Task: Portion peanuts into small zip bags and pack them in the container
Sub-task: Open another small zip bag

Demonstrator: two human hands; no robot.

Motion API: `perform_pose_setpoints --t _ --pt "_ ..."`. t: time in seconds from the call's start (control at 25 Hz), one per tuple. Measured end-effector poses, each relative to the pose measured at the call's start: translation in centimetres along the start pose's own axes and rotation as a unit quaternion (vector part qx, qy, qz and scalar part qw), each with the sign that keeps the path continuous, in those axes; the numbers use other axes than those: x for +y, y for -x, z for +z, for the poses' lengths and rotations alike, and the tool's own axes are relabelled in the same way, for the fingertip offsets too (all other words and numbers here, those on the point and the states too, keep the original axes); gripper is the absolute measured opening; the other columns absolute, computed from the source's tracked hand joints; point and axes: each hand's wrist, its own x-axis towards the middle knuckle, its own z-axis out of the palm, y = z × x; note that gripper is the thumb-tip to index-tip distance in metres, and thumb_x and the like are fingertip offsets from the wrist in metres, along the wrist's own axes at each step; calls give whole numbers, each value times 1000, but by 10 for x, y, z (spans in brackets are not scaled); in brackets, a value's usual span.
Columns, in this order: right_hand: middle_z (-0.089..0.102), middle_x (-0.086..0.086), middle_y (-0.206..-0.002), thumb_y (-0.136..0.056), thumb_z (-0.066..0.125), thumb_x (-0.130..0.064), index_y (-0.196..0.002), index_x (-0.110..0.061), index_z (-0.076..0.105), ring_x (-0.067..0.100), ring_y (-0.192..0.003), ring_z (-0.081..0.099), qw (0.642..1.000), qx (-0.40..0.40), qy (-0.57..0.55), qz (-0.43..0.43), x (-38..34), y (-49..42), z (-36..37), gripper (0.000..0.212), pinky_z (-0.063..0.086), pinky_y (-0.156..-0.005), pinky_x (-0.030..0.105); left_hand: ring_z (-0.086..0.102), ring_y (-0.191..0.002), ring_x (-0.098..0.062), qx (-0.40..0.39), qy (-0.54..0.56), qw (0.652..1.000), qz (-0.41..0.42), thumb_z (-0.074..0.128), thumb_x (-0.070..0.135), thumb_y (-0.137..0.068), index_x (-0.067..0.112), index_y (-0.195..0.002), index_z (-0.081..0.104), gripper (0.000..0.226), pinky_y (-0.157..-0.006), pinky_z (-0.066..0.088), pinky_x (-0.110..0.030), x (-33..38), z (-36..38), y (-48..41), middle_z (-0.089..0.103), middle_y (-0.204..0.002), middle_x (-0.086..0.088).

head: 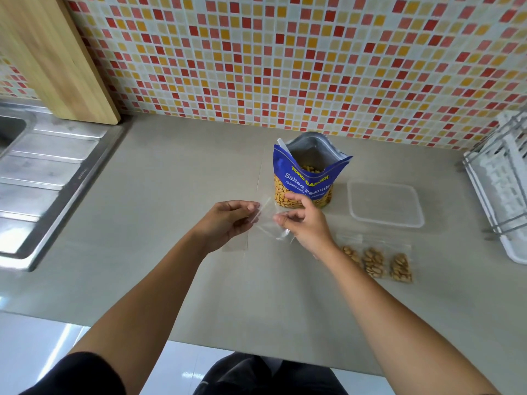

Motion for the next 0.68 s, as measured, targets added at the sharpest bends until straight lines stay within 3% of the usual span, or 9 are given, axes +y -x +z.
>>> perform_pose_setpoints --t 0.36,0.68 --pt "64 -3 -68 -78 73 -9 -119 -17 52 4 -69 62 1000 -20 4 -11 -4 3 -2 48 50 -74 20 68 -70 -10 -12 -13 1000 4 57 1 -89 10 -99 66 17 -73 56 -19 7 3 5 73 -77 -1" --pt "67 6 -87 -81 69 -8 -122 -19 50 13 -78 63 998 -50 -42 27 -7 7 -4 46 52 -78 29 60 -64 -17 -10 -158 984 84 56 -7 -85 19 -102 51 31 -67 55 -26 19 8 14 65 -72 -6"
